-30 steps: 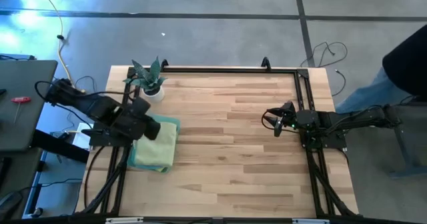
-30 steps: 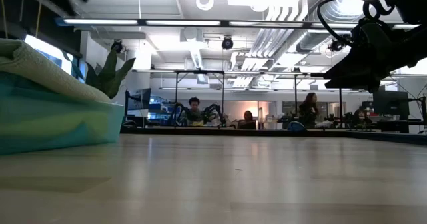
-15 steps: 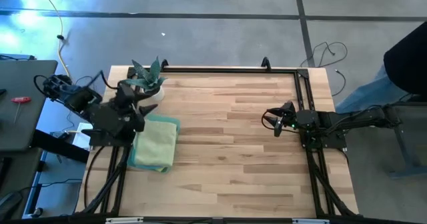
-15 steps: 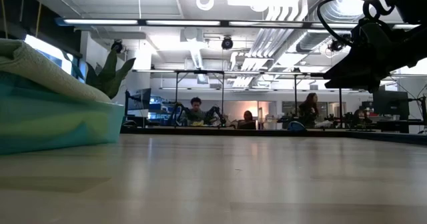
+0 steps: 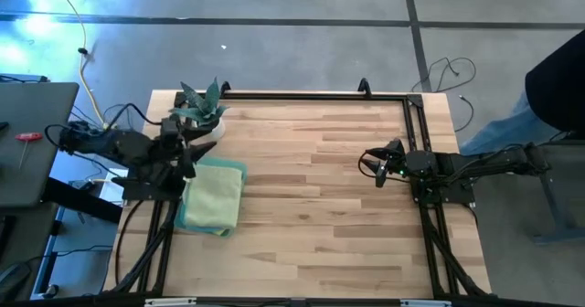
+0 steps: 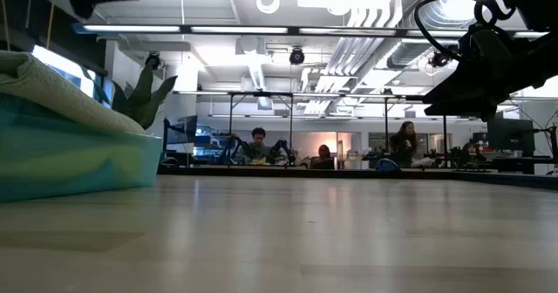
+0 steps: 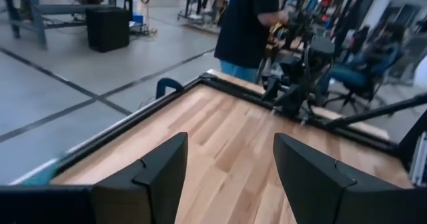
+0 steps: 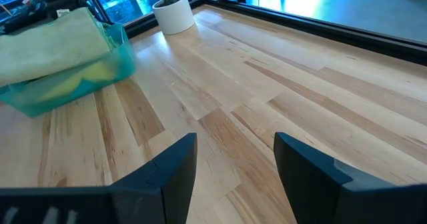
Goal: Fold microfiber towels
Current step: Return to Home Position
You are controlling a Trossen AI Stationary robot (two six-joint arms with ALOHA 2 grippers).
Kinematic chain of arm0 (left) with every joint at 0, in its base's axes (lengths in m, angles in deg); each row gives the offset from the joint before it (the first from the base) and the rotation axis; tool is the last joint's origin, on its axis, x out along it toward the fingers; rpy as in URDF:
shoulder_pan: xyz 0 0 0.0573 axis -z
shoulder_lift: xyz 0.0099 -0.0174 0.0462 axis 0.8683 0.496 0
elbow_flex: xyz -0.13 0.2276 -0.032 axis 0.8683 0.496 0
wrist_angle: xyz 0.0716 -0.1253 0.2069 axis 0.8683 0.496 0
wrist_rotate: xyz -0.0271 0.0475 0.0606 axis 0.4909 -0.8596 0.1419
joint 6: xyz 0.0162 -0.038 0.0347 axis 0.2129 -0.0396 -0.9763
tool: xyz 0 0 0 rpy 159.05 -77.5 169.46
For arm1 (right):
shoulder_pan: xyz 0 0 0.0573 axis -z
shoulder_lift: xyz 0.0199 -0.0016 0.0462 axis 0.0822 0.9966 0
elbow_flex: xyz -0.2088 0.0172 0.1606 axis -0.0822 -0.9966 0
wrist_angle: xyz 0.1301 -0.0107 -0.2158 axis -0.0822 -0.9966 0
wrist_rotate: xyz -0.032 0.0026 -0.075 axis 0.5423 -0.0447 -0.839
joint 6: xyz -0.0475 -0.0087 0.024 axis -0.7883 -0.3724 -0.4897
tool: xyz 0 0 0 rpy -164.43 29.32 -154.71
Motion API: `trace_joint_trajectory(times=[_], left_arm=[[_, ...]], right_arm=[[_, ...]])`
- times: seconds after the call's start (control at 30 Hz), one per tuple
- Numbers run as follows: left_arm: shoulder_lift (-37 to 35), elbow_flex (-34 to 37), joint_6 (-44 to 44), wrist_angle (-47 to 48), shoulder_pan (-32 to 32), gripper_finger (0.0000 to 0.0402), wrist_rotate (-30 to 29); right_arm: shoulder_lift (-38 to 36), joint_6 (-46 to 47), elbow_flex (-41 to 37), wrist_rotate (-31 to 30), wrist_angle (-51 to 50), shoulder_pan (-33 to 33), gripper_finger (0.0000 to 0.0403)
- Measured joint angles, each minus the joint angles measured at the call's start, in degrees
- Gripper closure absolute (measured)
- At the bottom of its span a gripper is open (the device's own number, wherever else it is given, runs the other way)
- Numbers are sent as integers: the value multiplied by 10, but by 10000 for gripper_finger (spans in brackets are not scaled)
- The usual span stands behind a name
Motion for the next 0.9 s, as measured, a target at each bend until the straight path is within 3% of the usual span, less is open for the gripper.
trace_joint_trajectory(times=[0.33,0.67,0.9], left_arm=[[-85,172,-3,-181,-118,190,127],[-91,295,-2,-374,-258,190,303],[-91,338,-25,-455,-317,190,355]], right_arm=[[0,0,0,0,0,0,210],[0,0,0,0,0,0,210],[0,0,0,0,0,0,210]])
